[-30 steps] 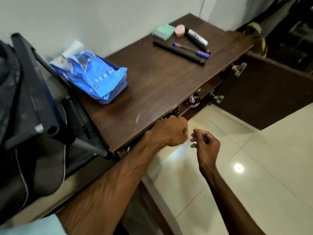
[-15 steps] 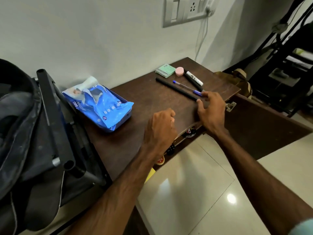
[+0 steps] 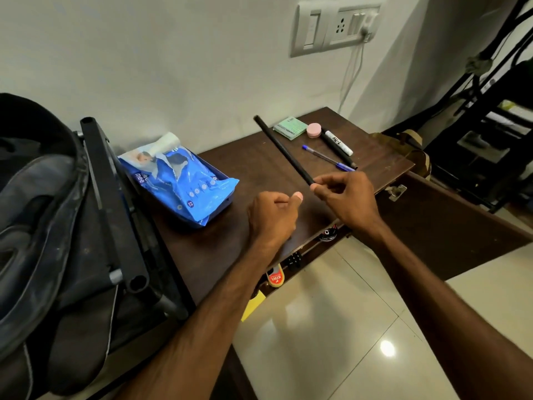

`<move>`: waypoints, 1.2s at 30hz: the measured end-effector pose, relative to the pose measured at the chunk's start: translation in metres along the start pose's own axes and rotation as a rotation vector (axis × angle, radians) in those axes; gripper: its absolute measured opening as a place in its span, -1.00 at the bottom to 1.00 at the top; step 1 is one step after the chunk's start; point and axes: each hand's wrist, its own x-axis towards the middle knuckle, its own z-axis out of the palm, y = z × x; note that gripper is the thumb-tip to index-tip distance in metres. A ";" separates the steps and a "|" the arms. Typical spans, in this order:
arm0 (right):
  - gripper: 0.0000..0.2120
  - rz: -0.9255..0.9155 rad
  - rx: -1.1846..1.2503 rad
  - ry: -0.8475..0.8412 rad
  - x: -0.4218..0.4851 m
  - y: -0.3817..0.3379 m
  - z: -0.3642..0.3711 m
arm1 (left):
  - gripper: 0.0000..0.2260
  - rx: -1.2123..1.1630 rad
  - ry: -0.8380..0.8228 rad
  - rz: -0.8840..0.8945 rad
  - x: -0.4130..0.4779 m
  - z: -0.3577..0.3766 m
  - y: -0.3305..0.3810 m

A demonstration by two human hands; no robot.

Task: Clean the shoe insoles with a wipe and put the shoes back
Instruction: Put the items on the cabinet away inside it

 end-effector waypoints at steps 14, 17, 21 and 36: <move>-0.78 -0.037 0.223 -0.411 -0.009 0.008 -0.024 | -0.90 -0.355 -0.028 -0.084 -0.004 0.003 0.010; -0.84 -0.020 0.132 -0.237 0.013 0.018 -0.035 | -0.83 -0.358 -0.010 -0.052 -0.006 0.005 0.010; -0.86 0.118 -0.125 0.207 0.061 0.047 -0.046 | -0.78 -0.292 -0.019 0.009 -0.009 0.007 0.008; -0.64 0.230 -0.648 -0.047 0.137 0.052 -0.044 | -0.74 -0.166 -0.043 0.044 -0.009 0.014 0.000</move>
